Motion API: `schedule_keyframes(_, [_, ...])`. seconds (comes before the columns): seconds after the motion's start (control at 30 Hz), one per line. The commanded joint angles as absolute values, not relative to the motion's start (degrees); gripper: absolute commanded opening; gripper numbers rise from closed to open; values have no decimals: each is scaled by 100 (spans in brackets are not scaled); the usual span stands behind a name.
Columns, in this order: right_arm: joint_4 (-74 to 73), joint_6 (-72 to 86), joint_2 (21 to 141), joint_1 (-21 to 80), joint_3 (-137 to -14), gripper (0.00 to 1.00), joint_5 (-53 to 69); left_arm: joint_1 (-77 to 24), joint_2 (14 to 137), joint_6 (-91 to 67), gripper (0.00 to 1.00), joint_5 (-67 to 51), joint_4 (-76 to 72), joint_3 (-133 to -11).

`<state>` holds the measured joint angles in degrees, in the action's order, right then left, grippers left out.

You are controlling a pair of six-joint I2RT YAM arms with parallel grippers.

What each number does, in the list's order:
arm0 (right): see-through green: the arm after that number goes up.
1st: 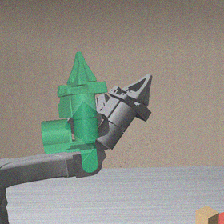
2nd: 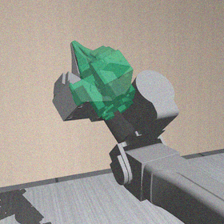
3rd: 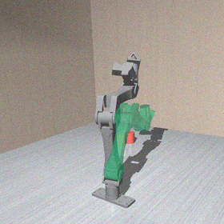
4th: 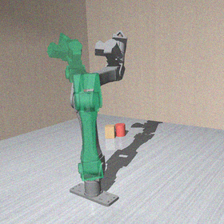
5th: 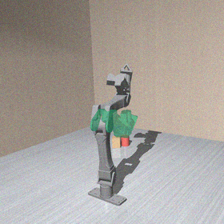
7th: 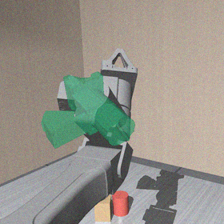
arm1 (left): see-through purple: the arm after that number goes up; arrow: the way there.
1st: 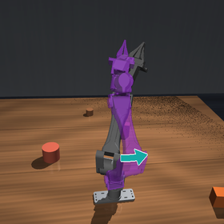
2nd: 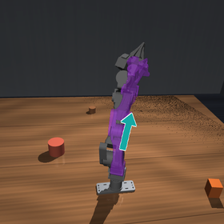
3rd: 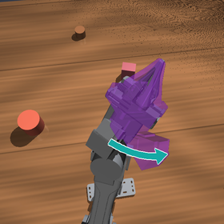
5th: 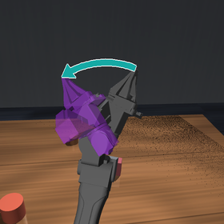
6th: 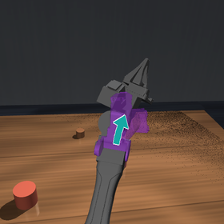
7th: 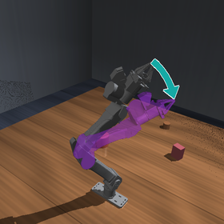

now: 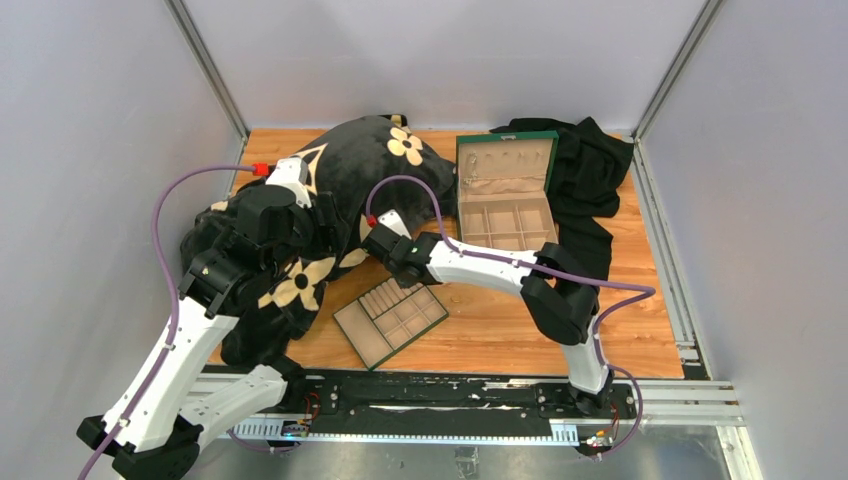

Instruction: Organize the mixed jewelry

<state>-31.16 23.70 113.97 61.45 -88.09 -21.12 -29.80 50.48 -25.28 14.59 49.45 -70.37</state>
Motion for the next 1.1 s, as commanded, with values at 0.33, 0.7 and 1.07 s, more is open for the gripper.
schedule_keyframes(0.33, [-3025,2359,11401,6067,-8601,8,-2113,-2962,5060,-2483,74,1467,4896,-6944])
schedule_keyframes(0.7, [-3006,2335,11628,6012,-8720,3,-1998,-2962,5074,-2401,74,1499,4896,-6961])
schedule_keyframes(1.07, [-3015,2293,11621,6003,-8756,0,-2012,-2962,5098,-2384,74,1500,4885,-6948])
